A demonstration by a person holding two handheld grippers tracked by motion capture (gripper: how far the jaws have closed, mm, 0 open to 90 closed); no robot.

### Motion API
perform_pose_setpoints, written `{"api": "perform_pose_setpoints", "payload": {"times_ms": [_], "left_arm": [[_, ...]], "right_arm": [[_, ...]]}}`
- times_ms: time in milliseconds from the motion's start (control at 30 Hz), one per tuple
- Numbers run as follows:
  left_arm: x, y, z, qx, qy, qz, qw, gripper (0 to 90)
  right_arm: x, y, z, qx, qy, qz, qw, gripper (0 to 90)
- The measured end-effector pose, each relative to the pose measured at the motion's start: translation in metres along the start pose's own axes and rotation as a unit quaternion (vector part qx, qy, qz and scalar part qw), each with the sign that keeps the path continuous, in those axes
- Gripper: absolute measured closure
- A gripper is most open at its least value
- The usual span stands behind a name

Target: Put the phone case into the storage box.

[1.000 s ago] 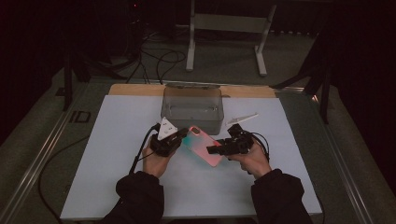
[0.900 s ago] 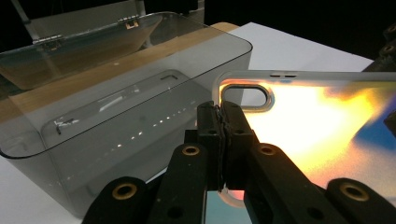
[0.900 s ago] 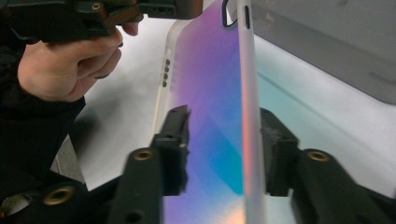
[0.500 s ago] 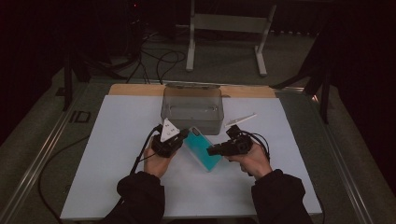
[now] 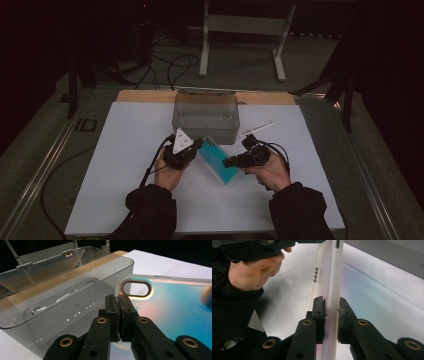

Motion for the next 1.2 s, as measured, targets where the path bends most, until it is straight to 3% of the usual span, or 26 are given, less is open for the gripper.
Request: {"api": "perform_pose_setpoints", "payload": {"times_ms": [167, 467, 900, 933, 1200], "left_arm": [[-0.0004, 0.0007, -0.001, -0.002, 0.001, 0.002, 1.0, 88.1], [-0.0008, 0.0013, 0.0006, -0.005, -0.008, 0.003, 0.9999, 86.8], [-0.0017, -0.0016, 0.004, -0.026, -0.034, -0.007, 0.9991, 55.7], [-0.0018, -0.0016, 0.0043, -0.023, -0.037, -0.005, 0.999, 49.2], [-0.0031, -0.0021, 0.0066, -0.009, -0.049, -0.007, 0.9987, 36.2]], "right_arm": [[-0.0005, -0.0016, 0.0032, -0.015, 0.01, 0.0, 0.9998, 80.8], [0.002, -0.0033, 0.0069, -0.045, 0.005, -0.012, 0.9989, 81.3], [0.0034, -0.0048, 0.0071, -0.05, 0.007, -0.024, 0.9984, 81.3], [0.0033, -0.0049, 0.0071, -0.051, 0.008, -0.025, 0.9984, 81.4], [0.0032, -0.0041, 0.0071, -0.05, 0.01, -0.026, 0.9984, 81.3]]}}
Point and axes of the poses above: each handheld gripper's, and its own axes: y roughly forward along the jaws, x roughly out of its top, z roughly to its left, the point moved 3 cm from there along y, roughly forward along the jaws, and after that the axes turned 8 degrees about z, right-handed, at the moved point
